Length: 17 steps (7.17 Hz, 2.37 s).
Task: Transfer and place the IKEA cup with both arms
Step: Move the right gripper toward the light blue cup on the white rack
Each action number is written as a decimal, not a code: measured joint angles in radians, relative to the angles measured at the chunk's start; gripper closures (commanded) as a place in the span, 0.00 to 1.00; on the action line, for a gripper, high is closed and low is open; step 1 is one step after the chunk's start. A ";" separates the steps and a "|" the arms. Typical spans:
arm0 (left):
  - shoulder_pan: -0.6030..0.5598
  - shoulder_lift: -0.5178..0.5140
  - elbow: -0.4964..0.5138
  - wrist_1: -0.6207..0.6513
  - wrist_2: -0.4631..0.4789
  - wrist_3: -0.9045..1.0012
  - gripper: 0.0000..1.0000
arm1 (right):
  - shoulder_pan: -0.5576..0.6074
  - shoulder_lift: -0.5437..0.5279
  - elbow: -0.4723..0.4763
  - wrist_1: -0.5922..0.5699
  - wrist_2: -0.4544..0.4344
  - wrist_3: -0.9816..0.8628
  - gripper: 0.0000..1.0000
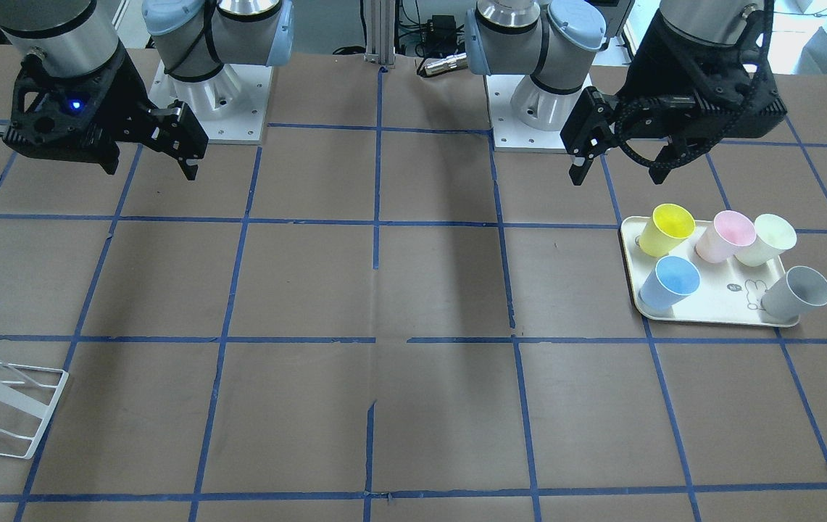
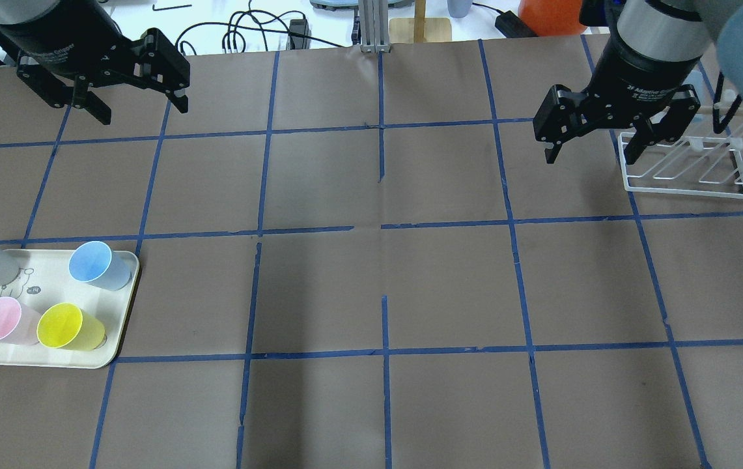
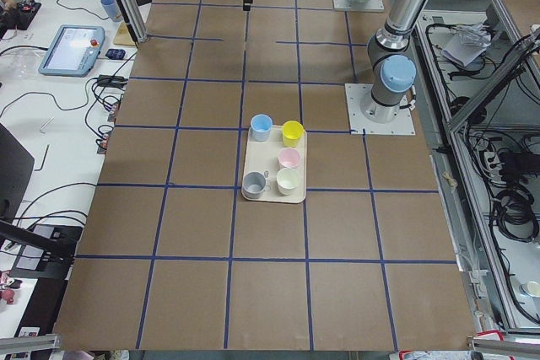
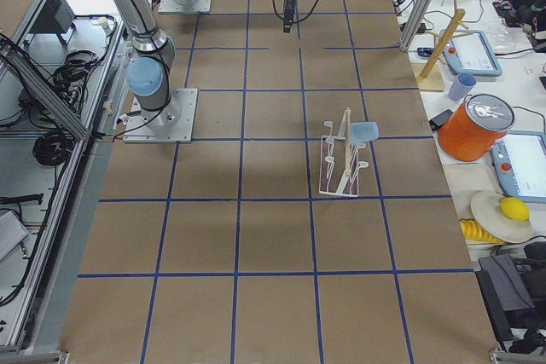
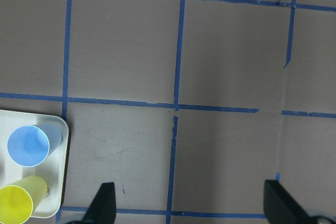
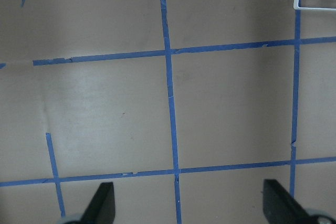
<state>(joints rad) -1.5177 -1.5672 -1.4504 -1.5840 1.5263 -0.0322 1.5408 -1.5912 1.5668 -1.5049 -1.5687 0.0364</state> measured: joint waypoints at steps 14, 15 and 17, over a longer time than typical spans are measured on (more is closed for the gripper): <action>0.001 0.001 0.000 0.004 0.002 0.000 0.00 | -0.067 0.028 0.002 -0.061 0.004 0.000 0.00; 0.002 0.002 -0.001 0.004 0.002 0.000 0.00 | -0.114 0.053 -0.016 -0.075 0.007 -0.027 0.00; 0.002 0.001 -0.001 0.004 0.002 0.000 0.00 | -0.179 0.146 -0.112 -0.094 0.010 -0.108 0.00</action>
<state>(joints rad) -1.5156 -1.5660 -1.4511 -1.5796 1.5278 -0.0322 1.3620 -1.4450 1.4552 -1.5993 -1.5583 -0.0718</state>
